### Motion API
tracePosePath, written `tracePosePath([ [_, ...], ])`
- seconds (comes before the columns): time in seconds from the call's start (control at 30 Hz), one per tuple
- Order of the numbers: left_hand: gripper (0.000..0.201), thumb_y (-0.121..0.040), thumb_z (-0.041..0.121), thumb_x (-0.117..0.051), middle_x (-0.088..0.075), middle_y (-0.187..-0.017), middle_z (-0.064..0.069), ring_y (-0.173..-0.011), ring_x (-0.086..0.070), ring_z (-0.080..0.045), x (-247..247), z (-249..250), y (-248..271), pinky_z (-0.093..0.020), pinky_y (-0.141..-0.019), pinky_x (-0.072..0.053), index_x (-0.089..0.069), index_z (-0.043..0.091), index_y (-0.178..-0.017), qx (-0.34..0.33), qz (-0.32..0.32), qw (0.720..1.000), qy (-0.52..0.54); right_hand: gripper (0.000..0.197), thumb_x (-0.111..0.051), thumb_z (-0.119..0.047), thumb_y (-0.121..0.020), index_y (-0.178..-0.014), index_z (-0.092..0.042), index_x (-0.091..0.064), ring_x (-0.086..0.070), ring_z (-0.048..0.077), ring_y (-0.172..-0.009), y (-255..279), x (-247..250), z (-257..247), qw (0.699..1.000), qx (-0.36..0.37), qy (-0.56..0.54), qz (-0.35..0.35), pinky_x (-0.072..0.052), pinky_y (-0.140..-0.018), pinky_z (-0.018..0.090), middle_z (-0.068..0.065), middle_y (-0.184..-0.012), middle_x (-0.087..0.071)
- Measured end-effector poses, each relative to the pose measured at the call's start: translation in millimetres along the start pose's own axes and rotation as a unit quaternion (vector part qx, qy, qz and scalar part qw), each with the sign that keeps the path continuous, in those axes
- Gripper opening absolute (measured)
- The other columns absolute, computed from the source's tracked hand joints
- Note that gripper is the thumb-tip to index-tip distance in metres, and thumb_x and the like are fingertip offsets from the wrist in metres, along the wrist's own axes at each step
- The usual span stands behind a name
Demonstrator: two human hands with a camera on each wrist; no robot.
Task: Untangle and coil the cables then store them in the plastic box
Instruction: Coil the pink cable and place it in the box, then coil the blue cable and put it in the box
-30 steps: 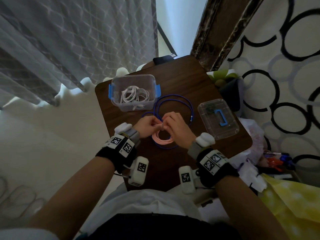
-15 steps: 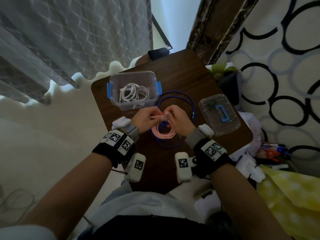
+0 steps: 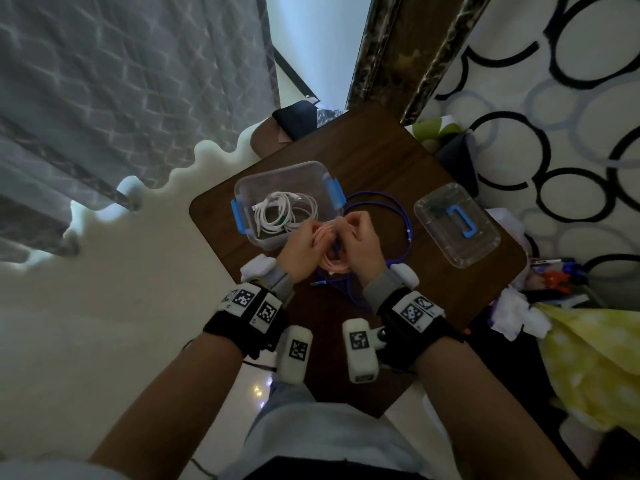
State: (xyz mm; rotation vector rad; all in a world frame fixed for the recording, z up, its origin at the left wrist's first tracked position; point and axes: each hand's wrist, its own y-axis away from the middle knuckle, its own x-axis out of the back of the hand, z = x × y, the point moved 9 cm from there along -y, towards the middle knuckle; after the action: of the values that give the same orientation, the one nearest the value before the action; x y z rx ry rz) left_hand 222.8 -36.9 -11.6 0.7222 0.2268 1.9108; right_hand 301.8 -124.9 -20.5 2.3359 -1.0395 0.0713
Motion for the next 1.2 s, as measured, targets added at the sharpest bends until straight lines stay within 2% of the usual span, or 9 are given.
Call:
tracePosePath([
  [0.1,0.028,-0.099,0.023,-0.038,-0.057,-0.091,-0.005,-0.084,-0.055,-0.015,5.0,-11.1,9.1,-0.005,-0.062,-0.043,-0.052,0.001,-0.109,0.042,0.019,0.997,0.065,0.014,-0.047,-0.028,-0.096,-0.102,-0.015,-0.045,-0.056,0.007,-0.070,3.2,-13.7,-0.7,1.000,0.007,-0.026,-0.017,-0.047,-0.065,0.025,-0.003,-0.084,-0.057],
  [0.23,0.029,-0.099,0.030,-0.034,-0.057,-0.096,-0.004,-0.087,-0.057,-0.017,42.2,-32.0,17.2,-0.027,-0.079,-0.046,-0.049,0.009,-0.111,0.086,0.114,0.986,0.084,0.029,-0.044,-0.025,-0.097,-0.124,-0.015,-0.038,-0.062,0.009,-0.076,14.4,-33.4,-8.3,0.995,0.037,-0.016,-0.096,-0.053,-0.067,0.021,0.001,-0.095,-0.062],
  [0.33,0.029,-0.098,0.033,-0.037,-0.056,-0.101,-0.004,-0.094,-0.058,-0.018,52.5,-35.9,18.1,-0.033,-0.087,-0.048,-0.048,0.011,-0.113,0.096,0.113,0.986,0.079,0.030,-0.049,-0.019,-0.095,-0.122,-0.009,-0.039,-0.064,0.019,-0.084,7.7,-33.4,-21.1,0.992,0.092,0.053,-0.065,-0.054,-0.069,0.021,0.014,-0.103,-0.065],
  [0.47,0.037,-0.098,0.034,-0.040,-0.060,-0.111,-0.015,-0.104,-0.053,-0.028,71.1,-36.7,23.0,-0.034,-0.086,-0.039,-0.062,0.008,-0.113,0.042,0.165,0.975,-0.141,0.024,-0.049,-0.024,-0.095,-0.113,-0.009,-0.051,-0.064,0.029,-0.090,-9.8,-39.9,-28.5,0.981,0.104,0.162,-0.039,-0.053,-0.076,0.046,0.015,-0.102,-0.066],
  [0.57,0.040,-0.089,0.045,-0.046,-0.054,-0.125,-0.012,-0.118,-0.041,-0.032,75.7,-59.8,34.0,-0.035,-0.090,-0.035,-0.065,0.020,-0.114,0.055,0.192,0.951,-0.238,0.022,-0.047,-0.026,-0.096,-0.111,-0.010,-0.052,-0.063,0.030,-0.089,-15.5,-45.5,-22.1,0.955,0.113,0.267,-0.062,-0.047,-0.069,0.035,0.013,-0.101,-0.066],
  [0.73,0.043,-0.083,0.026,-0.065,-0.047,-0.127,-0.015,-0.118,-0.042,-0.030,83.1,-74.7,48.4,-0.032,-0.095,-0.034,-0.054,0.015,-0.124,0.042,0.208,0.964,-0.159,0.021,-0.048,-0.024,-0.095,-0.114,-0.015,-0.050,-0.063,0.029,-0.096,-11.3,-74.3,-24.0,0.911,0.116,0.369,-0.141,-0.038,-0.070,0.027,0.013,-0.104,-0.066],
  [0.97,0.052,-0.081,0.020,-0.067,-0.044,-0.129,-0.013,-0.118,-0.044,-0.026,101.8,-93.6,67.0,-0.031,-0.098,-0.036,-0.048,0.015,-0.129,0.049,0.211,0.967,-0.137,0.021,-0.046,-0.033,-0.095,-0.107,-0.016,-0.044,-0.059,0.027,-0.093,-4.4,-118.1,-25.8,0.859,0.082,0.470,-0.186,-0.038,-0.072,0.034,0.010,-0.104,-0.060],
  [1.1,0.045,-0.079,0.020,-0.067,-0.047,-0.127,-0.015,-0.118,-0.042,-0.030,120.2,-87.6,78.6,-0.029,-0.095,-0.033,-0.055,0.013,-0.122,0.037,0.269,0.947,-0.171,0.027,-0.047,-0.036,-0.095,-0.107,-0.016,-0.059,-0.056,0.019,-0.094,4.5,-117.1,-34.9,0.860,0.135,0.457,-0.185,-0.040,-0.077,0.031,0.003,-0.110,-0.055],
  [1.2,0.032,-0.084,0.020,-0.060,-0.054,-0.120,-0.013,-0.111,-0.047,-0.026,128.8,-71.2,88.8,-0.022,-0.090,-0.031,-0.058,0.011,-0.114,-0.037,0.310,0.936,-0.161,0.022,-0.048,-0.023,-0.094,-0.108,-0.013,-0.063,-0.058,0.021,-0.096,21.5,-96.4,-44.5,0.894,0.189,0.389,-0.116,-0.037,-0.073,0.026,0.005,-0.115,-0.058],
])
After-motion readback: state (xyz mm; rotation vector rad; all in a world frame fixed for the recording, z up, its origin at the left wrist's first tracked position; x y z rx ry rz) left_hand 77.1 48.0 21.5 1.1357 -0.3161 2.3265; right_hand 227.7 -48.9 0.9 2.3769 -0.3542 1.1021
